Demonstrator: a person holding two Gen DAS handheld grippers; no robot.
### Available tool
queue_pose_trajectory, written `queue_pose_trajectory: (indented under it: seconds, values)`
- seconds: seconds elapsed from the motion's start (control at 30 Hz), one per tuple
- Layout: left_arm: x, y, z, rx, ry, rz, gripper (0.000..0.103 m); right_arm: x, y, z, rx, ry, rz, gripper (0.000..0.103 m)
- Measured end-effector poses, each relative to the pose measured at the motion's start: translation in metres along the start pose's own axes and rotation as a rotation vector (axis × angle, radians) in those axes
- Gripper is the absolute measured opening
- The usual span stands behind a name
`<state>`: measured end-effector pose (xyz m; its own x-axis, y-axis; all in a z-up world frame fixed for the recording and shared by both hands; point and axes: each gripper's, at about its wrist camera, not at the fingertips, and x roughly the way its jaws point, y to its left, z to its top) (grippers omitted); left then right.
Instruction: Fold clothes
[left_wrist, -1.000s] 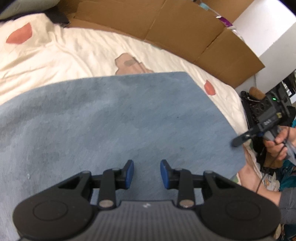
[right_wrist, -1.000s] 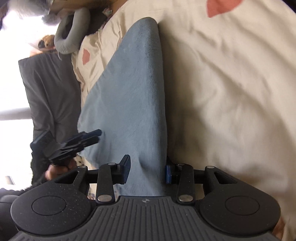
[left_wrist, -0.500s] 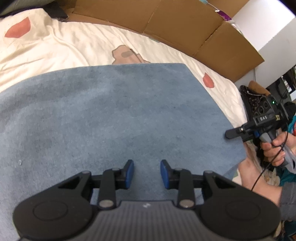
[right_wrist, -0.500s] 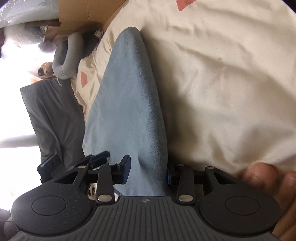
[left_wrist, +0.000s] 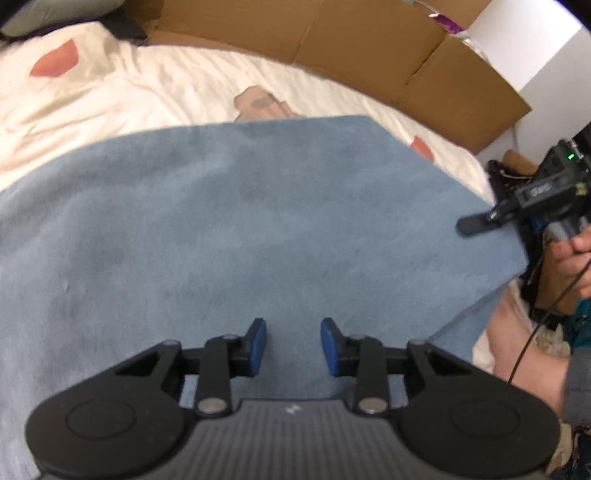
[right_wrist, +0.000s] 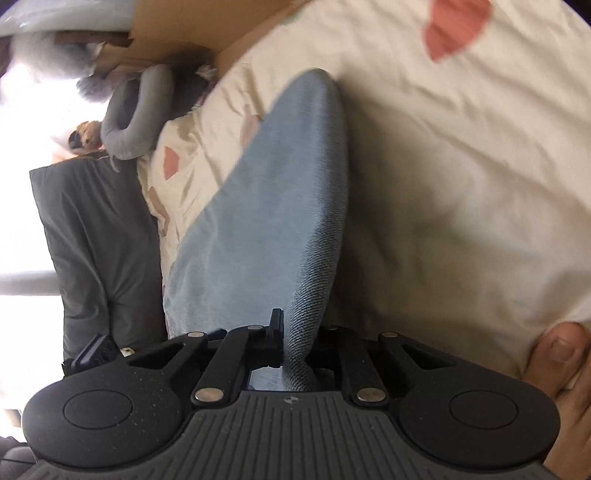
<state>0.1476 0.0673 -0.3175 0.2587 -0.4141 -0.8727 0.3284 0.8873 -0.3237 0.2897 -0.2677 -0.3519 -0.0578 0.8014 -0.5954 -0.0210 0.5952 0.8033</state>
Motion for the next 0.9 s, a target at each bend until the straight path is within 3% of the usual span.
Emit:
queue_pose_trajectory:
  seconds: [0.03,0.37,0.53,0.77,0.9]
  values:
    - [0.003,0.0,-0.002,0.0,0.013,0.002,0.018,-0.001,0.003,0.0,-0.01,-0.003,-0.002,0.006]
    - [0.012,-0.004,-0.016,0.013,0.073,0.003,0.012,-0.004,0.012,-0.001,-0.034,-0.009,-0.013,0.006]
    - [0.009,-0.011,-0.018,0.027,0.12,-0.036,0.003,-0.003,0.011,0.0,-0.035,-0.005,-0.017,0.006]
    - [0.003,-0.021,-0.016,0.043,0.167,-0.095,0.003,-0.002,0.01,-0.002,-0.038,-0.006,-0.026,0.006]
    - [0.0,-0.026,-0.015,0.052,0.193,-0.127,0.008,-0.003,0.009,-0.001,-0.032,-0.007,-0.026,0.006]
